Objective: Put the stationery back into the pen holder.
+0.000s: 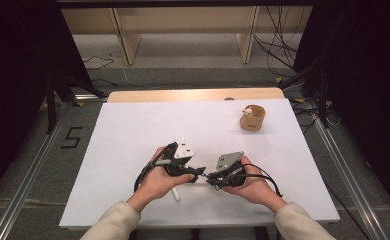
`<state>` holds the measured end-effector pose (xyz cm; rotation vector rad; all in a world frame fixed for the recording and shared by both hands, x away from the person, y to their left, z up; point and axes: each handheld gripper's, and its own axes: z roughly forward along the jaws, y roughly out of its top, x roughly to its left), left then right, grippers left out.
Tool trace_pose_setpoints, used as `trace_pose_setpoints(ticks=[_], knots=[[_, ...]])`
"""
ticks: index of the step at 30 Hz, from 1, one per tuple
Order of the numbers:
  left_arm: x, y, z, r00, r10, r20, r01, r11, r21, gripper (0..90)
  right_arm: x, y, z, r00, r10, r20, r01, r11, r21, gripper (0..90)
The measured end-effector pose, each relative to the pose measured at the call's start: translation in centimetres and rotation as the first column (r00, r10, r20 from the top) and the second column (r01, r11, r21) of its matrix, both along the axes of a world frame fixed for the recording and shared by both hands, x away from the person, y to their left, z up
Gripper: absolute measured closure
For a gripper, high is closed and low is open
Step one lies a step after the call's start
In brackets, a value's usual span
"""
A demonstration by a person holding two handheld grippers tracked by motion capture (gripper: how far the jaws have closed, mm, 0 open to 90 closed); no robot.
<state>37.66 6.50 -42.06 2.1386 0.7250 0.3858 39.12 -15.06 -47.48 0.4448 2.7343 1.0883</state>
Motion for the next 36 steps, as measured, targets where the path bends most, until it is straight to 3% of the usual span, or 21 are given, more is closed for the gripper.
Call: trace_pose_setpoints(ticks=[1, 2, 4, 7, 10, 15, 20, 28, 32, 34, 36], knots=[[0.0, 0.4, -0.1, 0.9998, 0.022, 0.001, -0.021, 0.9994, -0.026, 35.1, 0.0, 0.0, 0.0, 1.0, 0.0, 0.0, 0.0, 1.0, 0.0, 76.0], [0.0, 0.7, -0.3, 0.9991, 0.042, 0.005, -0.041, 0.9981, -0.046, 31.5, 0.2, -0.3, 0.1, 0.9974, -0.07, -0.017, 0.071, 0.996, 0.05, 75.9], [0.0, 1.3, -0.7, 0.9967, 0.08, 0.007, -0.08, 0.9942, -0.072, 29.9, 0.2, -0.4, 0.1, 0.9957, -0.09, -0.019, 0.091, 0.994, 0.066, 76.0], [-0.1, 1.9, -1.4, 0.9916, 0.13, -0.005, -0.129, 0.9833, -0.128, 29.6, 0.4, -0.5, 0.0, 0.9885, -0.148, -0.032, 0.15, 0.981, 0.123, 76.0], [0.0, 2.1, -1.6, 0.9875, 0.157, -0.011, -0.157, 0.9755, -0.154, 29.0, 0.5, -0.5, -0.1, 0.9856, -0.168, -0.022, 0.169, 0.978, 0.123, 76.0], [0.2, 1.5, -2.2, 0.9855, 0.162, -0.052, -0.168, 0.969, -0.181, 30.6, 0.5, -0.6, 0.0, 0.9816, -0.19, -0.019, 0.191, 0.969, 0.155, 76.0], [0.7, 0.6, -2.6, 0.9796, 0.171, -0.106, -0.192, 0.9535, -0.233, 35.0, 0.4, -0.4, 0.1, 0.9822, -0.187, -0.016, 0.187, 0.967, 0.174, 76.0], [1.3, -0.3, -2.9, 0.9692, 0.184, -0.163, -0.23, 0.9152, -0.331, 48.3, 0.2, -0.2, 0.4, 0.9835, -0.181, 0.002, 0.176, 0.959, 0.222, 76.0], [1.1, -0.6, -2.8, 0.9702, 0.201, -0.135, -0.238, 0.8972, -0.372, 63.3, 0.0, 0.0, 0.3, 0.9846, -0.175, -0.006, 0.172, 0.958, 0.232, 75.9], [1.0, -0.6, -2.6, 0.9736, 0.185, -0.134, -0.224, 0.888, -0.402, 69.6, 0.0, 0.0, 0.3, 0.9843, -0.176, -0.009, 0.173, 0.955, 0.24, 75.8], [0.8, -0.9, -2.4, 0.9793, 0.167, -0.115, -0.2, 0.8881, -0.414, 73.8, 0.0, 0.2, 0.3, 0.9834, -0.181, -0.005, 0.177, 0.953, 0.247, 75.6]])
